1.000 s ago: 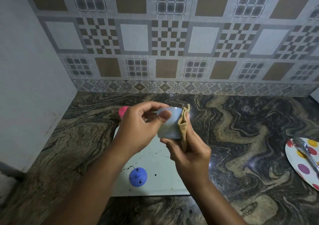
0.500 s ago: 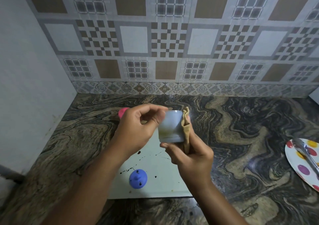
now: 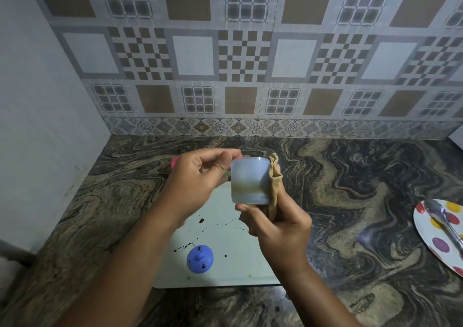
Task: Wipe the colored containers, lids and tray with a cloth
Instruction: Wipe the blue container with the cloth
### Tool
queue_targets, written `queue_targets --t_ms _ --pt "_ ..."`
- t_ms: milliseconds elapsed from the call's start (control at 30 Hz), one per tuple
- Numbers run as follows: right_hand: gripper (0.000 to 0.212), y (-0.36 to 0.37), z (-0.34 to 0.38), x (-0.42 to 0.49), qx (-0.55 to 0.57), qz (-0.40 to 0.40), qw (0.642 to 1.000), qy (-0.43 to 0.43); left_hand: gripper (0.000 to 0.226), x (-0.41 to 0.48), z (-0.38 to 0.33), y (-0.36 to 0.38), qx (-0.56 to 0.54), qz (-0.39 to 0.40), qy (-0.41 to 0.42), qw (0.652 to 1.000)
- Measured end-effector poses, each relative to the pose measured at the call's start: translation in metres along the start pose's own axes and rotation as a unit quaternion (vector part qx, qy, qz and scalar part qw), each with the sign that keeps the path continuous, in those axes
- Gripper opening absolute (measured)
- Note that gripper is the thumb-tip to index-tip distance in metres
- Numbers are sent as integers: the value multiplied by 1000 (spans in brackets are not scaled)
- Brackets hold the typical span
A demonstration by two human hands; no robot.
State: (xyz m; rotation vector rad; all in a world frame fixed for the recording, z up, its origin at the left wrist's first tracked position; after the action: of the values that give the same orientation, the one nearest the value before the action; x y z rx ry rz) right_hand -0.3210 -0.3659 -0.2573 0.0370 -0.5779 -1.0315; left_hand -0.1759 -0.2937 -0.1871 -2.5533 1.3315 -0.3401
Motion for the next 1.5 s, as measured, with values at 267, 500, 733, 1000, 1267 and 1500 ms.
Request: queue_targets --t_ms 267,500,733,1000,1267,1500 --pt "76 4 7 -3 -181 69 962 -194 6 3 -2 -3 113 -46 73 990" --pt "73 -3 -2 -5 -21 -14 1000 -3 32 -4 0 2 2 5 5 1000" --pt "73 1 9 -2 -173 70 962 -201 5 2 -2 0 85 -33 57 994" --pt "75 -5 1 1 -14 -3 1000 -11 27 -3 0 2 -11 14 0 1000" --pt "77 -1 7 5 -151 90 966 -191 4 0 -4 0 148 -56 87 984" --pt "75 -3 1 1 14 -2 999 37 35 -3 0 4 16 -7 23 1000"
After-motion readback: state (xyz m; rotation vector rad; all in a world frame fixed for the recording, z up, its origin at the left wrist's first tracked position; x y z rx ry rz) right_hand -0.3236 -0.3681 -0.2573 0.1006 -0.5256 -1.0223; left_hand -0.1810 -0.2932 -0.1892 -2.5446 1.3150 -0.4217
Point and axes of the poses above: each hand's wrist, its own x-axis towards the middle knuckle, its own y-axis out of the palm, z = x × y, the point moved 3 cm from there along x, towards the middle knuckle, and after that the axes turned 15 degrees about x, right-handed, at the moved point
